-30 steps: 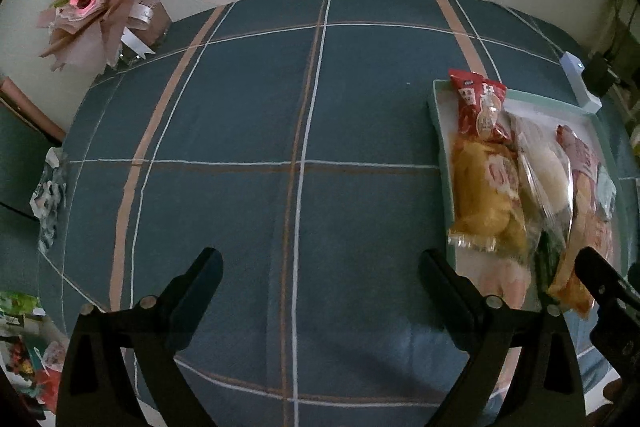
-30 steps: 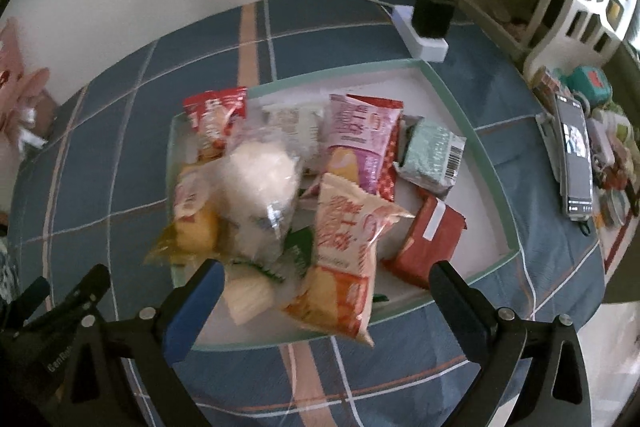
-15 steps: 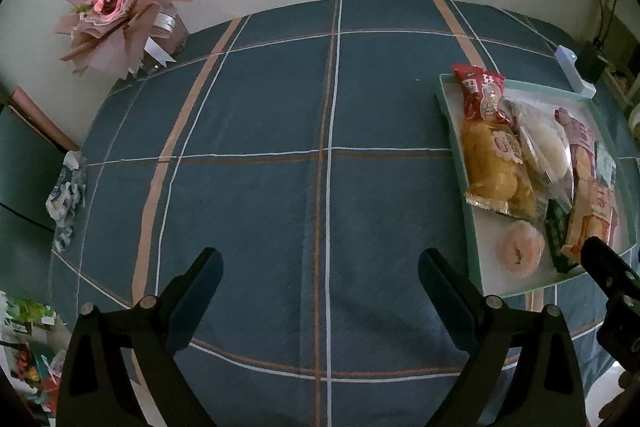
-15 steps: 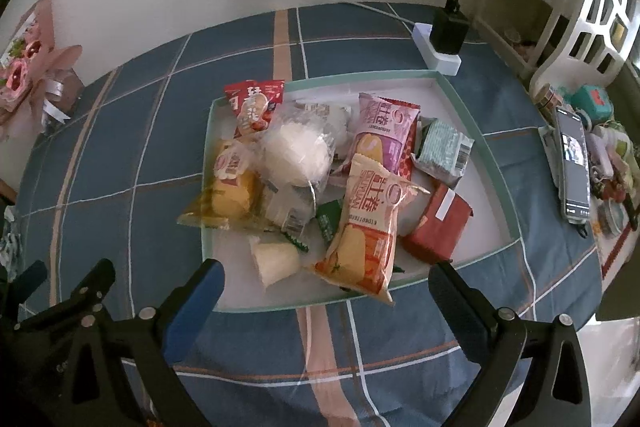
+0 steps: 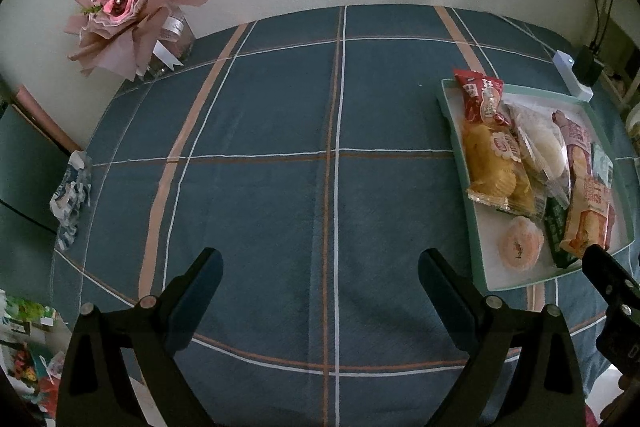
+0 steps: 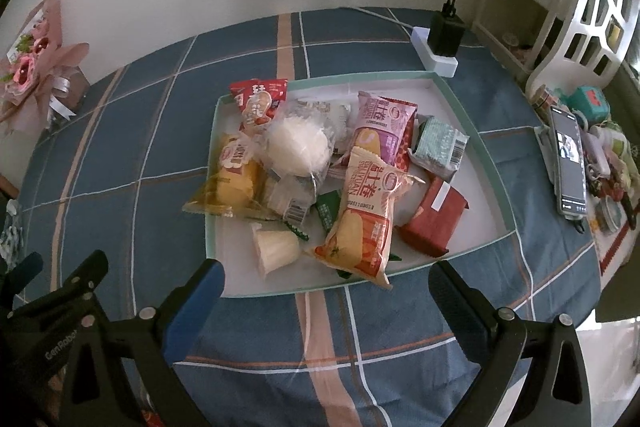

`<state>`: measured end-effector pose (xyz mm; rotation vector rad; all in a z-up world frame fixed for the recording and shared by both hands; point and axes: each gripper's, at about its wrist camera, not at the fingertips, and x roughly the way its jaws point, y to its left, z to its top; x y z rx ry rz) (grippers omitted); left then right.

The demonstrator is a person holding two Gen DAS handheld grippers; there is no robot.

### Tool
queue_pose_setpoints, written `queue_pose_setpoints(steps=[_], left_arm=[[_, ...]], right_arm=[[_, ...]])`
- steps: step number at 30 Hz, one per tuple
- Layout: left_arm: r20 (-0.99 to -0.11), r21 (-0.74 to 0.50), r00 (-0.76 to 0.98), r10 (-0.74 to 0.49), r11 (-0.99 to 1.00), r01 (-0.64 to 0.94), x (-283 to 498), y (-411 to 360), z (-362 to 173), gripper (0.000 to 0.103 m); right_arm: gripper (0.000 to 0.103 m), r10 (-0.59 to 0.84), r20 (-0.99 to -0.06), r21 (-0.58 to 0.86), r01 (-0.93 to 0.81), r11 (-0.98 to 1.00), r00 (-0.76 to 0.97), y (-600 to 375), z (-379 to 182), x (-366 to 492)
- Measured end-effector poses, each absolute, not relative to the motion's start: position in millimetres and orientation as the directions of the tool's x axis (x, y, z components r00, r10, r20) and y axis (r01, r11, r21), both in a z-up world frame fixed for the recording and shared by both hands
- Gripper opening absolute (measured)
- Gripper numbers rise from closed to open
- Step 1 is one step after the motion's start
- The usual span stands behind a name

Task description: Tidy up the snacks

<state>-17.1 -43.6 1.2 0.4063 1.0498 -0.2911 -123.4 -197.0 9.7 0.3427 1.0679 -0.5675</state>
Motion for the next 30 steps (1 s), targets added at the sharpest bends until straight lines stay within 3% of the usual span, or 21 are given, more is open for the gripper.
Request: queue_pose_setpoints(steps=[30], left_arm=[[-0.890, 0.174, 0.454, -0.036, 0.895, 0.411, -9.2, -39.4, -0.9, 0.098]], right_arm=[[0.103, -0.273, -0.892, -0.030, 0.554, 0.832, 0.361, -191.6, 11.9, -113.3]])
